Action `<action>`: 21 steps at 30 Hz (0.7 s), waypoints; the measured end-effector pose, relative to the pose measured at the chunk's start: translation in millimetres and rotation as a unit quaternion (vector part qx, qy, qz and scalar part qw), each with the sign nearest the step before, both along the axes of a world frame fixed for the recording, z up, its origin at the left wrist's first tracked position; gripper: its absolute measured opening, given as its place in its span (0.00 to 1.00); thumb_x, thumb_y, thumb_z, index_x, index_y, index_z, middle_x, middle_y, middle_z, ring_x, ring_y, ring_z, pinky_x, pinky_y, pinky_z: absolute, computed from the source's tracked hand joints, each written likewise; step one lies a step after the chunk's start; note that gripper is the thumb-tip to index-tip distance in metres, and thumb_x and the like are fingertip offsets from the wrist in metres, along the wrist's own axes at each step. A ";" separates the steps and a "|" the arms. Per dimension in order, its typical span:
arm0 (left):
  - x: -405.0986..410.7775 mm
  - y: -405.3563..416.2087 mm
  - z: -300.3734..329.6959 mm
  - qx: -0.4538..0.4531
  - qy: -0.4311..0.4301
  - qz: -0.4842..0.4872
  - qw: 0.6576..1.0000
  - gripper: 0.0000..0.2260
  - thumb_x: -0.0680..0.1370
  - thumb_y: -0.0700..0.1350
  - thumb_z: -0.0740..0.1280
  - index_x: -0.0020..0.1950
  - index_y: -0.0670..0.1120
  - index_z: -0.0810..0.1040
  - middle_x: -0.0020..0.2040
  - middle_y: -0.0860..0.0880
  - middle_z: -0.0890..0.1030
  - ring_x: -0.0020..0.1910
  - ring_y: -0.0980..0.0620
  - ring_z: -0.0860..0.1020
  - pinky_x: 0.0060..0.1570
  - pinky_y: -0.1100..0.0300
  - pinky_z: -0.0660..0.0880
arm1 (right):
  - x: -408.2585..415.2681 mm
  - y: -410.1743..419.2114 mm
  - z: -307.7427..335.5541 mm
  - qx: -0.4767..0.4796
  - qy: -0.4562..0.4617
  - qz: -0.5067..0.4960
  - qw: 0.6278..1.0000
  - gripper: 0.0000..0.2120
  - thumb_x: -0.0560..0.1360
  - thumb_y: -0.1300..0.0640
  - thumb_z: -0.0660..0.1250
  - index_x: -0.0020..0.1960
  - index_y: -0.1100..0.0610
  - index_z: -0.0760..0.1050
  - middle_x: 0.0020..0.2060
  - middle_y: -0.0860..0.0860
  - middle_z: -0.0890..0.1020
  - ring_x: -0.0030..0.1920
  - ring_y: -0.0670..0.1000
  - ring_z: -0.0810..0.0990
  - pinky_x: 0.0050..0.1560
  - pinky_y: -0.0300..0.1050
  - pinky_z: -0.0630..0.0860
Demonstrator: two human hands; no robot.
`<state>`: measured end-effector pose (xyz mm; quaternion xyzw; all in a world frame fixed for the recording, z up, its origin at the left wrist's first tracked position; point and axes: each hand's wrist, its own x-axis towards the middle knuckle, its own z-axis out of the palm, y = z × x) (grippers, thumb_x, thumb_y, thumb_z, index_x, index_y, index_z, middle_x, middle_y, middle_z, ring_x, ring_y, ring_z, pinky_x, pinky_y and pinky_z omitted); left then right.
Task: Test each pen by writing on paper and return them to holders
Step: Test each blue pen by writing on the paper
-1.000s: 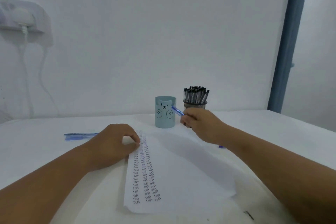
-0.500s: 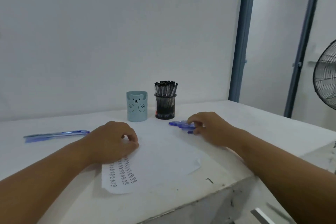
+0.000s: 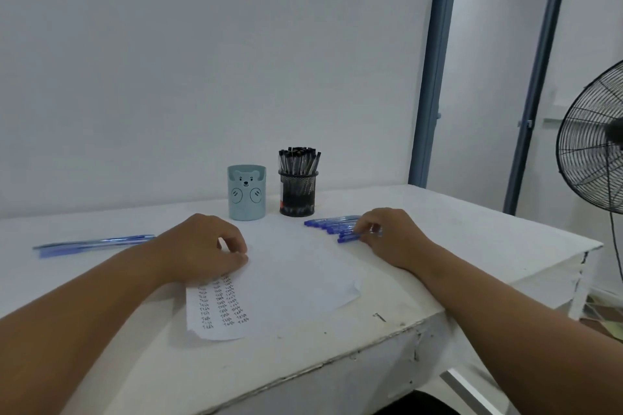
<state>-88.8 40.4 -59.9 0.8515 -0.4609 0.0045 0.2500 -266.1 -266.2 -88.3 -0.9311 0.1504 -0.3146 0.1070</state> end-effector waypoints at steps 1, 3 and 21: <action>0.6 -1.0 0.5 0.000 0.005 0.000 1.000 0.01 0.74 0.52 0.74 0.43 0.57 0.85 0.48 0.60 0.83 0.45 0.59 0.82 0.51 0.59 0.79 | 0.0 -1.6 -0.8 -0.001 -0.002 0.001 1.000 0.07 0.73 0.65 0.72 0.45 0.53 0.84 0.38 0.36 0.77 0.39 0.39 0.75 0.44 0.24 0.65; 1.7 -2.1 0.7 0.000 0.017 -0.001 1.000 0.01 0.74 0.51 0.73 0.43 0.57 0.85 0.46 0.60 0.84 0.44 0.58 0.83 0.49 0.60 0.79 | 0.3 -2.7 -0.7 -0.014 -0.004 0.007 1.000 0.10 0.72 0.67 0.70 0.47 0.55 0.84 0.40 0.40 0.78 0.40 0.44 0.76 0.45 0.25 0.65; 78.4 64.1 -8.7 -0.070 -0.028 0.191 0.979 0.07 0.76 0.46 0.75 0.51 0.55 0.82 0.53 0.57 0.79 0.51 0.57 0.75 0.50 0.68 0.69 | 90.1 89.8 57.5 -0.072 0.168 0.236 0.955 0.10 0.76 0.58 0.65 0.49 0.44 0.81 0.45 0.39 0.80 0.46 0.43 0.79 0.49 0.42 0.78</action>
